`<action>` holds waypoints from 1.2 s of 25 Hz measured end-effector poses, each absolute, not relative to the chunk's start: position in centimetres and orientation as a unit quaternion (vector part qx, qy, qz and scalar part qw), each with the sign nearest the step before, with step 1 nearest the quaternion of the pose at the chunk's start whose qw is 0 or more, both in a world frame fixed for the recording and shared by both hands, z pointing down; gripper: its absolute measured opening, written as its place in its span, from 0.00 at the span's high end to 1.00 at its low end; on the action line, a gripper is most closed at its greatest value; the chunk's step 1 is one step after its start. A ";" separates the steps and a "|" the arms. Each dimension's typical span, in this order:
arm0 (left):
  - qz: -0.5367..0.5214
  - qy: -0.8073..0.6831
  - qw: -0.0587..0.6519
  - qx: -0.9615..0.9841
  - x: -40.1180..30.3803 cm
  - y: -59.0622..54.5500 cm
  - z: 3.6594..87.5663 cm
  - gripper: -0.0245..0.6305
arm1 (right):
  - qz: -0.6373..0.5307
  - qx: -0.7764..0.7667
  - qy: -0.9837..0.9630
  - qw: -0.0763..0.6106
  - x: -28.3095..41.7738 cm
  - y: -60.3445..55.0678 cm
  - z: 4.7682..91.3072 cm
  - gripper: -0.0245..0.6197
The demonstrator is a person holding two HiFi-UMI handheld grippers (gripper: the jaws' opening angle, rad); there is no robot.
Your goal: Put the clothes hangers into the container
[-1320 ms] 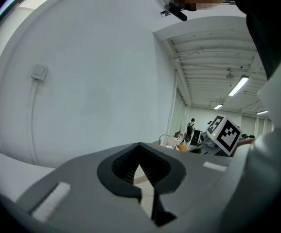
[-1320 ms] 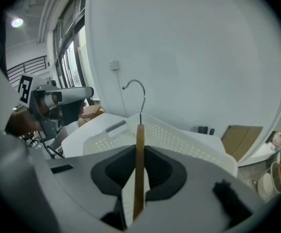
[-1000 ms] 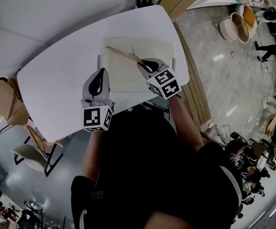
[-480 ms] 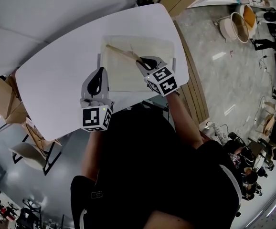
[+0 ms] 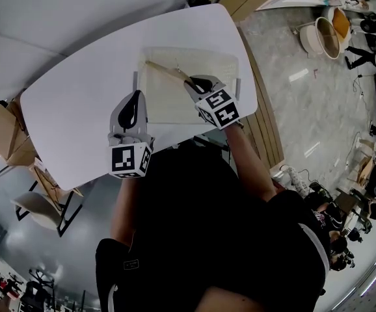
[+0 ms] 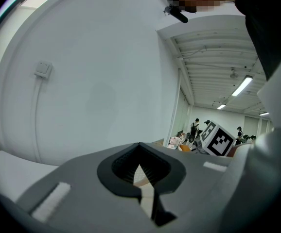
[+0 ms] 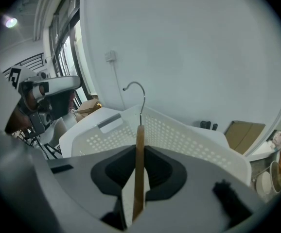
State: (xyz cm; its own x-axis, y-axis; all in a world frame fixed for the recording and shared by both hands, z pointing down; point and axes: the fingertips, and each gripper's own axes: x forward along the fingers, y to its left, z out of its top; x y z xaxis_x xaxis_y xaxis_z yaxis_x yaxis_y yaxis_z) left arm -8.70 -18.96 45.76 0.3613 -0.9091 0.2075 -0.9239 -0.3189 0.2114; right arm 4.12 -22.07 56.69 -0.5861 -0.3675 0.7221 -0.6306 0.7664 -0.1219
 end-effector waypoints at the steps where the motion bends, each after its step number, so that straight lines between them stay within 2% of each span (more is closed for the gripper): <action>1: 0.025 -0.565 0.148 0.811 -8.8 -18.9 45.8 0.95 | 0.186 0.286 -0.871 0.354 4.0 -22.1 56.8 0.87; 30: 0.033 -0.561 0.150 0.813 -8.2 -18.7 46.1 0.95 | 0.196 0.324 -0.859 0.344 6.1 -24.9 57.3 0.85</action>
State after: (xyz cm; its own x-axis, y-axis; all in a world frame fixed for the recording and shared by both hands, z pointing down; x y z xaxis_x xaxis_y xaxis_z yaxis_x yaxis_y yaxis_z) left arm -8.18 -18.69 46.09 0.3681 -0.9027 0.2228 -0.9227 -0.3253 0.2067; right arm 6.06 -24.89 57.28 -0.5524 -0.4220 0.7189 -0.6924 0.7125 -0.1139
